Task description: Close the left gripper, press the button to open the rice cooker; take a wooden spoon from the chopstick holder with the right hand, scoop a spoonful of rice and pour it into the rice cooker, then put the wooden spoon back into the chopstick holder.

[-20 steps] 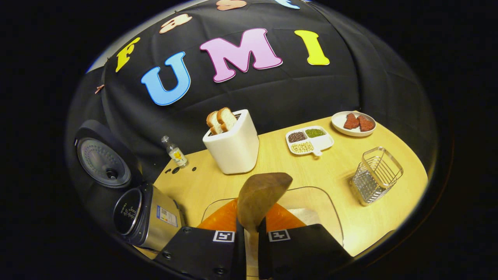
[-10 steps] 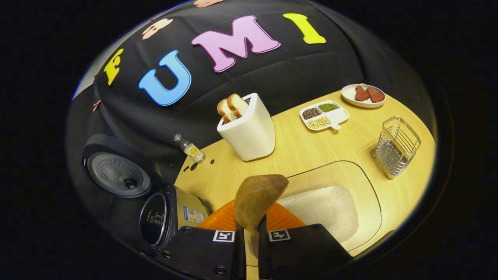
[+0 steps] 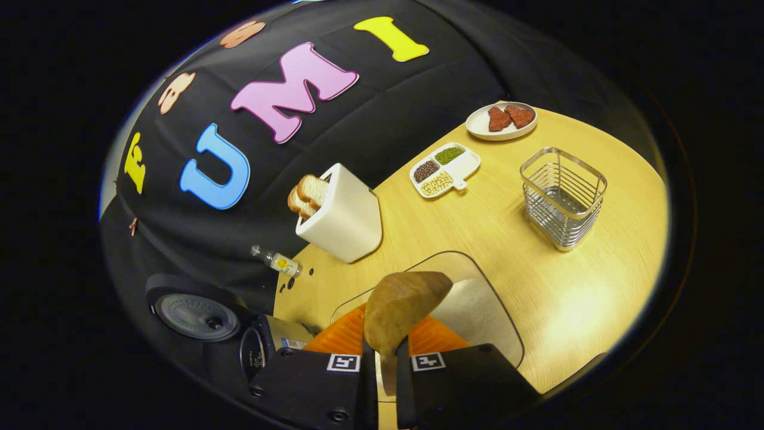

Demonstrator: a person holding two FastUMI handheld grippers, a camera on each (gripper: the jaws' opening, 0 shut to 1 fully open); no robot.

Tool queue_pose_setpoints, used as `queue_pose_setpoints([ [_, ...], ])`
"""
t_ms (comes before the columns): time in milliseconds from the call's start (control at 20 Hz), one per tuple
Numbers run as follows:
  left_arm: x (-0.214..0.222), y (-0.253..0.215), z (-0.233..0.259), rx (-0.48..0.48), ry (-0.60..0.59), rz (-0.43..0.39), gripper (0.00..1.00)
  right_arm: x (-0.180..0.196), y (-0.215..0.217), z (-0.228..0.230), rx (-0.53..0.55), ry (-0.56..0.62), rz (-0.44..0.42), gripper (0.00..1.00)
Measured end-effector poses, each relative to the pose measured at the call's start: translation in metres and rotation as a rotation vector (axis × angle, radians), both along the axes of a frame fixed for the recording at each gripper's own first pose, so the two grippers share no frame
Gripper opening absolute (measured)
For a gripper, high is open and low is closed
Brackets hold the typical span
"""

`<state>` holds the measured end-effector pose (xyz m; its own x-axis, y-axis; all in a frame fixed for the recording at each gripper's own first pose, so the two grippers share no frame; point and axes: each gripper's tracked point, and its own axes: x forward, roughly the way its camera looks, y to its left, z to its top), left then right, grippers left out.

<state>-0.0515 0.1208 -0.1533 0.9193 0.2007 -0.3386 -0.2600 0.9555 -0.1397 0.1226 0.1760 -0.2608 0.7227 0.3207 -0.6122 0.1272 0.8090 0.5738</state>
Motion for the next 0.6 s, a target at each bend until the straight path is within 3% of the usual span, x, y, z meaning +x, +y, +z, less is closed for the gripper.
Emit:
queue_pose_setpoints([
  [100, 0.000, 0.000, 0.003, 0.001, -0.006, 0.000, 0.95, 0.005, -0.010, 0.010, 0.060, 0.018, -0.052, 0.16],
  [150, 0.000, 0.000, 0.004, 0.001, -0.009, 0.001, 0.95, 0.007, -0.013, 0.014, 0.092, 0.035, -0.072, 0.12],
  [200, 0.002, 0.000, 0.006, 0.000, -0.012, 0.001, 0.95, 0.008, -0.015, 0.018, 0.120, 0.049, -0.086, 0.17],
  [300, 0.002, -0.002, 0.007, -0.008, -0.021, 0.002, 0.95, 0.011, -0.016, 0.030, 0.157, 0.054, -0.105, 0.16],
  [550, 0.004, -0.001, 0.017, -0.008, -0.059, 0.009, 0.95, 0.019, 0.002, 0.065, 0.249, 0.042, -0.101, 0.16],
  [600, 0.003, 0.001, 0.017, -0.008, -0.064, 0.016, 0.95, 0.019, 0.009, 0.069, 0.261, 0.043, -0.093, 0.12],
])
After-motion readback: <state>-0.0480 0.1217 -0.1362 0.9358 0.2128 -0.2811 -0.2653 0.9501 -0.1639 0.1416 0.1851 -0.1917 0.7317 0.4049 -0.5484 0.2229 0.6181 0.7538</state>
